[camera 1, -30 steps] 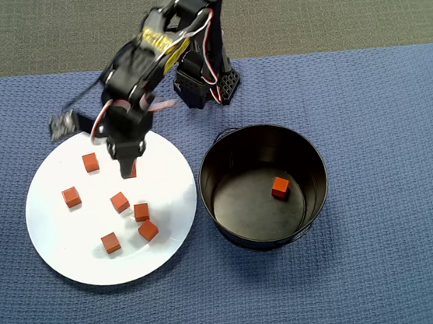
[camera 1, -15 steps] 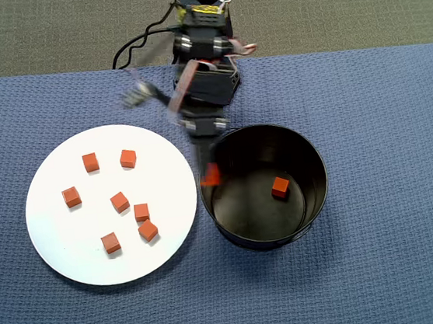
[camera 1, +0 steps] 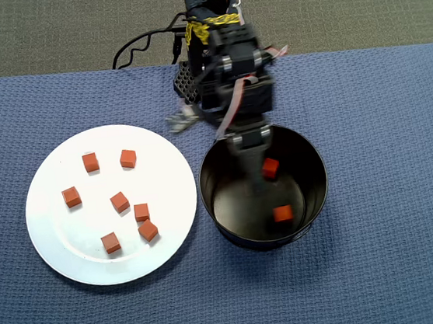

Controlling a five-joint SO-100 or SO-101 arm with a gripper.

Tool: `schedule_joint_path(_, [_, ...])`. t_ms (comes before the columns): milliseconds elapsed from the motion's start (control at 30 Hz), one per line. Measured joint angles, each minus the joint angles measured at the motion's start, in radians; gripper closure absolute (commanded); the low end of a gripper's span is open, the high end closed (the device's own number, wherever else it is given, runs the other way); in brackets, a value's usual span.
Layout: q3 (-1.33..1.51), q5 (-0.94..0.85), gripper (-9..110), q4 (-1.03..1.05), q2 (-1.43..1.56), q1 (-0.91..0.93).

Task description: Pick up the red cubes from the white plate and place them in the black recipient

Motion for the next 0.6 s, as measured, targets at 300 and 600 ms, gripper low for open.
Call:
schedule_joint_path(300, [0.067, -0.202, 80, 0.015, -0.032, 0.515])
schedule_joint_path(600, [0.19, -0.296, 77, -0.028, -0.149, 0.796])
